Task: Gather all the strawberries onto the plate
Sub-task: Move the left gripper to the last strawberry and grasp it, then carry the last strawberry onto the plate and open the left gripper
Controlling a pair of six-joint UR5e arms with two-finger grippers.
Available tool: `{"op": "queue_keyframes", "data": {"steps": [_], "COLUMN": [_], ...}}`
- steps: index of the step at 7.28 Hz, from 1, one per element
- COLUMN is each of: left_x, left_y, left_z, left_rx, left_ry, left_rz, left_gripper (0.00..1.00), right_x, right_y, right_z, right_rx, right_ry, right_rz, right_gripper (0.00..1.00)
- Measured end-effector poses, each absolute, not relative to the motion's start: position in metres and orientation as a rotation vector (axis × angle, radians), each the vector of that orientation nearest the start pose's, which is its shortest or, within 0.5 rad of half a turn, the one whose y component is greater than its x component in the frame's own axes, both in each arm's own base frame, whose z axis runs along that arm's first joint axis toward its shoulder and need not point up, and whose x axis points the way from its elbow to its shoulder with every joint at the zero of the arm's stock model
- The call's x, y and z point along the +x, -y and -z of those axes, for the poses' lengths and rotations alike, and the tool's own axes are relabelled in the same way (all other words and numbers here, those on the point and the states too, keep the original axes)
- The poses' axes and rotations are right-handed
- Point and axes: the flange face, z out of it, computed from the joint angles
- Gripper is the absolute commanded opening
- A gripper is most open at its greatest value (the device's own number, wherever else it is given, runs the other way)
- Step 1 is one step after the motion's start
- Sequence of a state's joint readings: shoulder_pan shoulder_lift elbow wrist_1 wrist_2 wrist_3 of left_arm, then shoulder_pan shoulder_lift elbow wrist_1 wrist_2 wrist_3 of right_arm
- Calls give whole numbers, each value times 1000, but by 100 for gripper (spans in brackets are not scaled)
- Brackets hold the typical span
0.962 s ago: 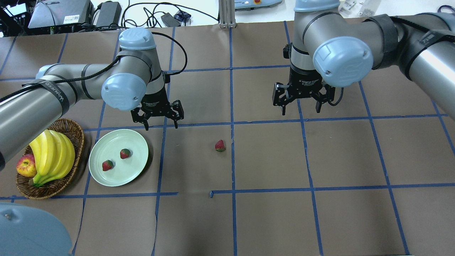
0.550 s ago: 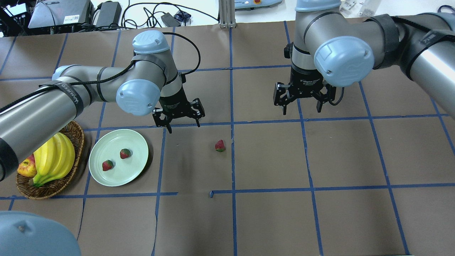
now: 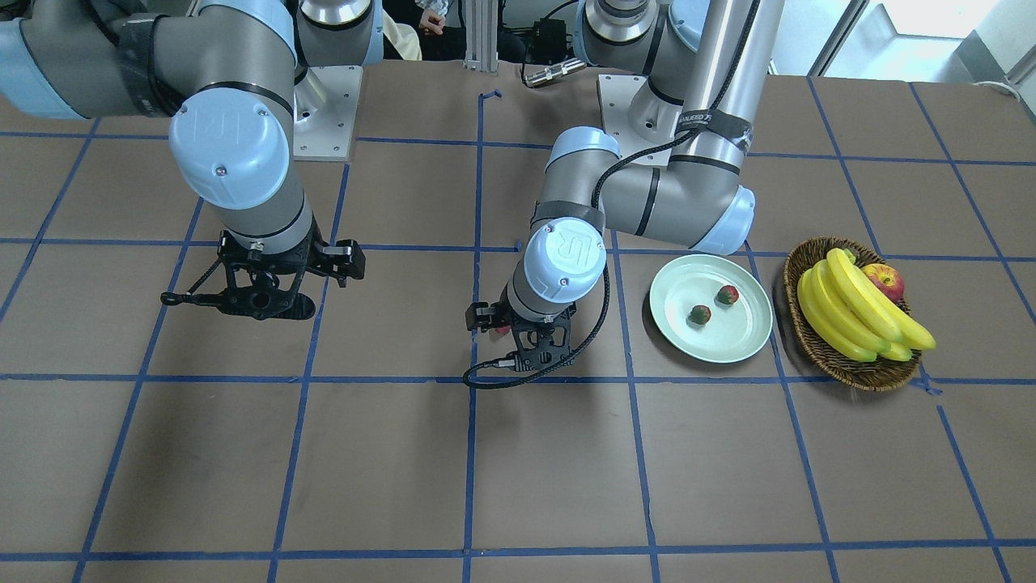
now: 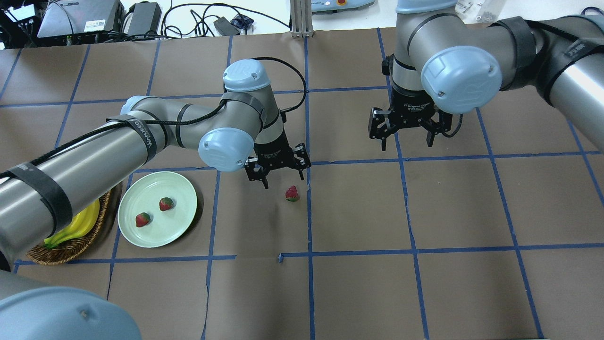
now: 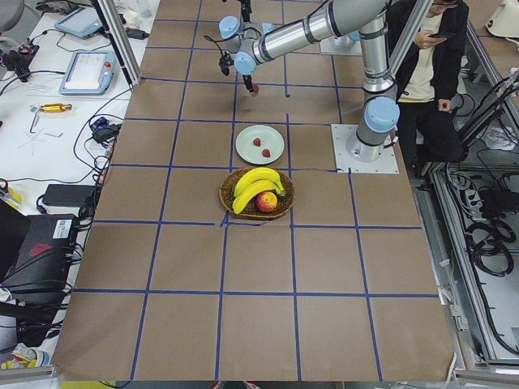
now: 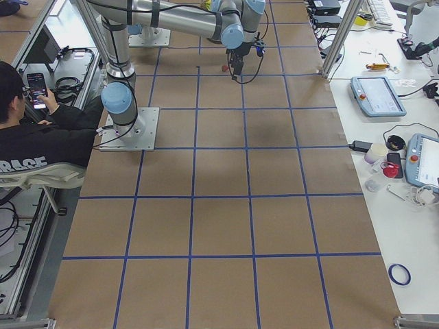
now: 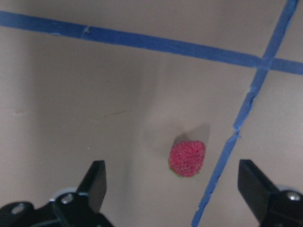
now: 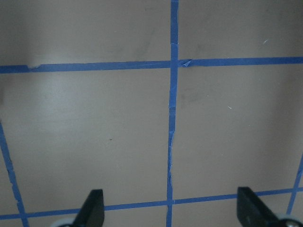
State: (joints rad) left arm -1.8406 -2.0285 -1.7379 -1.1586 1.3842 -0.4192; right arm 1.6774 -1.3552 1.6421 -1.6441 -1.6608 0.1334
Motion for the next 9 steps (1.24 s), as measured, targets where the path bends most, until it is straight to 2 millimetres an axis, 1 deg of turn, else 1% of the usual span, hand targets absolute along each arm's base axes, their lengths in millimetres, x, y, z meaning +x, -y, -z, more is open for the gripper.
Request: {"op": "queue_keyframes", "data": {"steps": [1,2,3,4,5,6,9], "left_x": [-306,-308,-309,-310,-310,-311,-312], "left_y": [520,519,519,518,518,517,517], "left_z": [-190,-184,-179,-177,-175,-173,-172], "left_rx": [-261,-255,-251,-249,-247,-246,-235], "left_ry": [-3203,-3200,-3197,-3194,-3192,-3191,-3189], "left_rz": [-441,-453,-463,-471,-478,-483,-490], "left_gripper": [83,75,64,50,28,0,0], "right_x": [181,180,180,180,181,181,181], "right_y": [527,527,527,527,528,527,528], "right_z": [-349,-349,-348,-347,-347,-346,-346], "right_rx": [27,27,29,32,34,35,39], "right_ry": [-3245,-3246,-3246,-3245,-3245,-3246,-3246], "right_rz": [-325,-325,-327,-329,-331,-332,-331], "right_gripper": [100,100,100,100,100,100,100]}}
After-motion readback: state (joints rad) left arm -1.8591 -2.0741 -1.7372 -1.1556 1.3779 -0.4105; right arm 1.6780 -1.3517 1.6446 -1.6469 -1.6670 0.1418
